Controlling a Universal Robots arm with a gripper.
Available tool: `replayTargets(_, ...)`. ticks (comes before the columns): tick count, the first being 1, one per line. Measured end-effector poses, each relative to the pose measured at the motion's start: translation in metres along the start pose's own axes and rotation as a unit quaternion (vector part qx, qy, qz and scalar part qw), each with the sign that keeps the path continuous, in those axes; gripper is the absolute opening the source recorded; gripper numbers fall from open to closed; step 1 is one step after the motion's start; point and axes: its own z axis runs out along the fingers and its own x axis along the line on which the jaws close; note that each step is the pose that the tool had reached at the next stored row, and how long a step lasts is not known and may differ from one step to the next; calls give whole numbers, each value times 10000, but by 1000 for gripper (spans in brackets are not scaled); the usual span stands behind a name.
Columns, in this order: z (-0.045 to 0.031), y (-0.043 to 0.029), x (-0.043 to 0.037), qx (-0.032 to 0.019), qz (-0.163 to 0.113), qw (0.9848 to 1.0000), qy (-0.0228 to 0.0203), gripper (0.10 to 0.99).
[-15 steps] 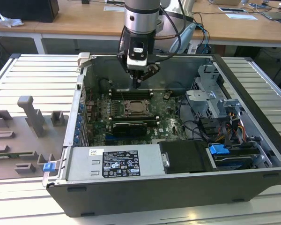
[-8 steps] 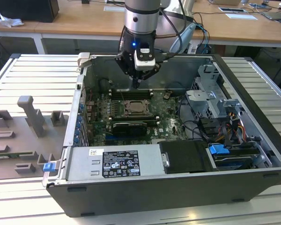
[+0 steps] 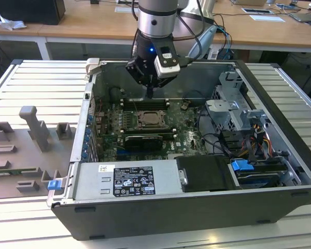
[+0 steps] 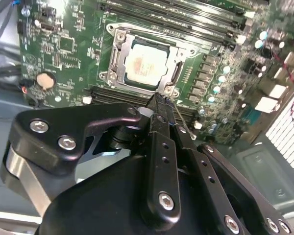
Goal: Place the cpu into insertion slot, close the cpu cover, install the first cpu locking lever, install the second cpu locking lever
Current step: 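Install the first cpu locking lever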
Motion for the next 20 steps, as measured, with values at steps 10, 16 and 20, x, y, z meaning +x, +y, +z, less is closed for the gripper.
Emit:
replayTargets(10,25,-7,25,-22,-442,9989,-139,106)
replayTargets(16,40,-7,25,-17,-983,9951,-119,106)
replayTargets(20,43,-7,25,-15,-1265,9919,-108,106)
